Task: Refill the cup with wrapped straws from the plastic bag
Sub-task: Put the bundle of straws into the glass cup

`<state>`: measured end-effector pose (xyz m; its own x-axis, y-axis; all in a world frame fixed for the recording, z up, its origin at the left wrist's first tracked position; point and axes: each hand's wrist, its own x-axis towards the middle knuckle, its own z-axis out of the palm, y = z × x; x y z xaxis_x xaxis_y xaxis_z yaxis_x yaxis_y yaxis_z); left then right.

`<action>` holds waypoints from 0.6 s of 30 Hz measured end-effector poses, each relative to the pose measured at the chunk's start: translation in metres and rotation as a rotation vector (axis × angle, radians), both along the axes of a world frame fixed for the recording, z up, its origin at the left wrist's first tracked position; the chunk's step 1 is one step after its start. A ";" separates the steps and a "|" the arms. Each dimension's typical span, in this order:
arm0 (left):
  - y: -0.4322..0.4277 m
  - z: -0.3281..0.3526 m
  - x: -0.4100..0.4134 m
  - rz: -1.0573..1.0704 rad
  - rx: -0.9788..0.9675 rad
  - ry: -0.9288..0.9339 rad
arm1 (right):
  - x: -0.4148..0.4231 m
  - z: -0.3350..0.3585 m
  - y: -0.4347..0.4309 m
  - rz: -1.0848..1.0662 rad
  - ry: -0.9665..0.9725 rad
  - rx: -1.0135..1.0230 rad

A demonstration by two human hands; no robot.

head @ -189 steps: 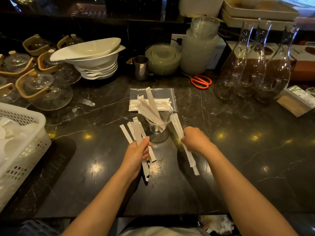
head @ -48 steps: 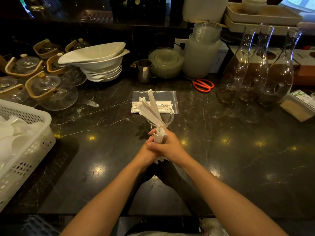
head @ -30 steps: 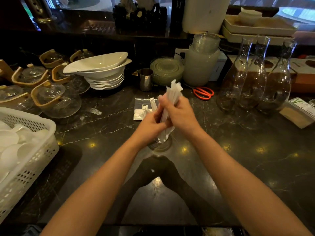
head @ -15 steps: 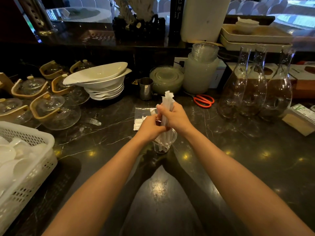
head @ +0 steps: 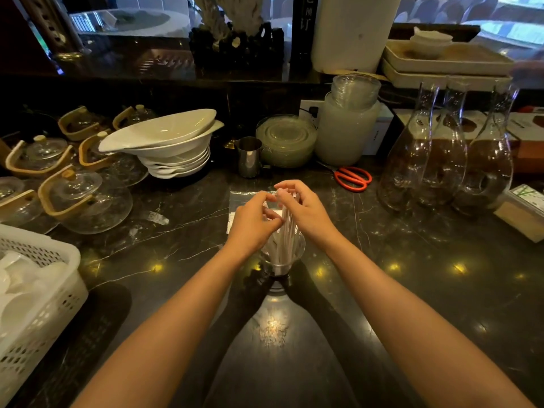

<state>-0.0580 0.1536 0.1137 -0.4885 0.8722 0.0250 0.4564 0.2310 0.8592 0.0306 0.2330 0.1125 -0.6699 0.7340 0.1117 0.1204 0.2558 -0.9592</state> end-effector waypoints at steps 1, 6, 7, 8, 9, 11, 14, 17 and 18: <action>0.000 0.000 -0.001 -0.003 0.006 0.034 | 0.000 -0.001 0.001 -0.004 -0.025 0.018; 0.001 0.000 -0.005 -0.020 0.018 0.204 | 0.000 -0.007 0.003 0.033 -0.083 0.038; 0.001 0.000 -0.005 -0.026 0.016 0.235 | 0.001 -0.008 0.002 0.046 -0.090 0.050; 0.002 0.000 -0.006 -0.027 0.015 0.271 | 0.001 -0.009 0.002 0.054 -0.096 0.068; 0.003 -0.001 -0.007 -0.025 0.016 0.306 | 0.001 -0.010 0.002 0.056 -0.101 0.088; 0.005 -0.002 -0.009 -0.015 0.021 0.352 | 0.002 -0.012 0.002 0.047 -0.113 0.107; 0.006 -0.004 -0.011 -0.002 0.009 0.370 | 0.003 -0.014 0.002 0.022 -0.142 0.115; 0.007 -0.008 -0.014 0.020 -0.004 0.414 | 0.005 -0.015 0.003 -0.003 -0.155 0.139; 0.007 -0.009 -0.015 0.029 -0.008 0.425 | 0.005 -0.015 0.003 -0.011 -0.158 0.138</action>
<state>-0.0726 0.1603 0.1042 -0.4609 0.8590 0.2231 0.7629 0.2550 0.5941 0.0355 0.2357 0.0977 -0.6791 0.7263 0.1059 0.2702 0.3815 -0.8840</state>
